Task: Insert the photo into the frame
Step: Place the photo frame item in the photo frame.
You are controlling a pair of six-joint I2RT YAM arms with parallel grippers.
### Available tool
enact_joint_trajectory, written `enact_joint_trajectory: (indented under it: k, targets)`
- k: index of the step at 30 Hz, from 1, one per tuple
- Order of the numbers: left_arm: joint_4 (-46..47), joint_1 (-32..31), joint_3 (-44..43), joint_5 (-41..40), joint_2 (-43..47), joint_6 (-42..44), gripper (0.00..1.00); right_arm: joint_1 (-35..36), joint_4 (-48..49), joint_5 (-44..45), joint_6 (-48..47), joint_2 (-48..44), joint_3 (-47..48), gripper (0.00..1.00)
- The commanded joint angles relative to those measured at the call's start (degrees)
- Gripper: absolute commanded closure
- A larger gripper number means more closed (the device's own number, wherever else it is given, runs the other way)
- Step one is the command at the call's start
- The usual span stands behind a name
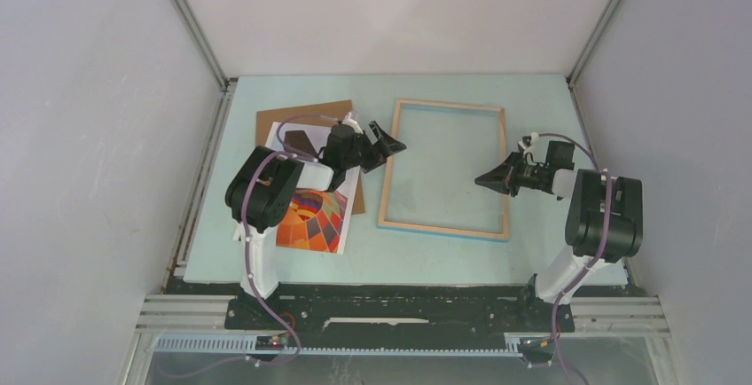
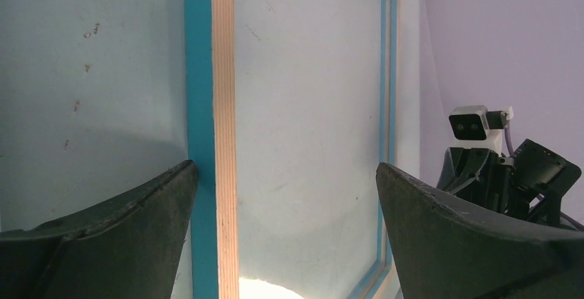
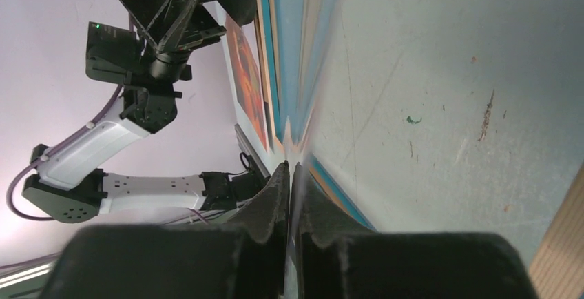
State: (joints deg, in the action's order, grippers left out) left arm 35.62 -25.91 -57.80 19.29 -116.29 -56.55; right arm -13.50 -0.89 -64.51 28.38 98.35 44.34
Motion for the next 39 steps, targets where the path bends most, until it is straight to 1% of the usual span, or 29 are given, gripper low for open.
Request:
enact_joint_trajectory:
  k: [1,3,6,8,11,14,15,16,17,18,19,23,25,29,33,35,37,38,39]
  targets:
    - [3.67,-1.16,-0.93,4.44,-0.73,-2.16,0.0,2.61,1.15,1.19,-3.15,-1.24,1.32,0.83]
    - [3.67,-1.16,-0.85,4.41,-0.44,-2.03,0.0,3.45,-0.86,3.9,-3.62,-2.03,1.28,0.76]
    - [3.63,-1.16,-0.4,4.02,0.43,-1.15,0.0,3.9,-2.8,8.53,-4.1,-3.37,1.28,0.62]
    - [2.53,-1.16,-0.09,2.96,1.75,0.24,0.0,3.99,-3.8,10.89,-3.9,-4.0,1.28,0.57]
    - [-1.48,-1.16,0.4,0.3,5.02,4.37,0.0,4.58,-5.46,13.75,-3.89,-5.28,1.3,0.49]
    - [-6.68,-1.03,1.08,-3.46,10.2,10.44,0.0,5.52,-10.73,18.65,-5.26,-7.46,2.59,0.44]
    - [-8.45,-0.92,1.55,-4.83,12.06,12.23,0.0,5.72,-12.83,20.51,-5.79,-7.84,3.34,0.39]
    - [-9.53,-0.78,1.98,-5.89,13.78,13.67,0.0,5.88,-14.79,22.22,-6.08,-8.16,4.09,0.31]
    - [-10.02,-0.54,2.63,-6.67,15.4,14.84,0.0,5.93,-16.38,24.16,-6.5,-8.29,5.06,0.19]
    - [-10.1,-0.28,3.32,-7.13,16.92,15.74,0.0,6.01,-18.03,25.6,-6.86,-8.56,5.74,0.03]
    - [-10.08,-0.02,4.08,-7.54,18.36,16.5,0.0,6.1,-19.47,27.21,-7.23,-8.7,6.44,0.01]
    - [-9.32,0.59,6.98,-9.8,23.41,19.13,0.0,7.06,-25.71,33.54,-8.52,-9.91,9.61,0.0]
    - [-9.12,0.75,8.09,-10.88,25.09,20.04,0.0,8.09,-29.41,38.24,-9.18,-10.87,11.69,0.0]
    - [-8.16,1.36,10.1,-12.28,27.61,20.8,0.0,11.09,-38.47,53.22,-10.46,-12.71,16.71,0.0]
    - [-7.45,2.4,11.87,-13.27,29.54,20.87,0.0,13.24,-47.37,71.23,-9.82,-15.6,20.45,0.0]
    - [-7.32,2.68,12.62,-14.07,30.47,21.02,0.0,17.27,-49.61,81.19,-9.46,-18.44,21.82,0.0]
    - [-7.29,2.71,13.24,-15.01,31.33,21.21,0.0,21.41,-50.24,88.96,-9.78,-21.37,22.77,0.0]
    - [-7.07,2.65,13.48,-15.39,31.58,21.11,0.0,23.17,-50.1,91.05,-9.91,-22.67,23.3,0.0]
    - [-6.98,2.68,13.74,-15.79,31.76,21.13,0.0,24.41,-48.69,90.57,-10.23,-24.19,23.14,0.0]
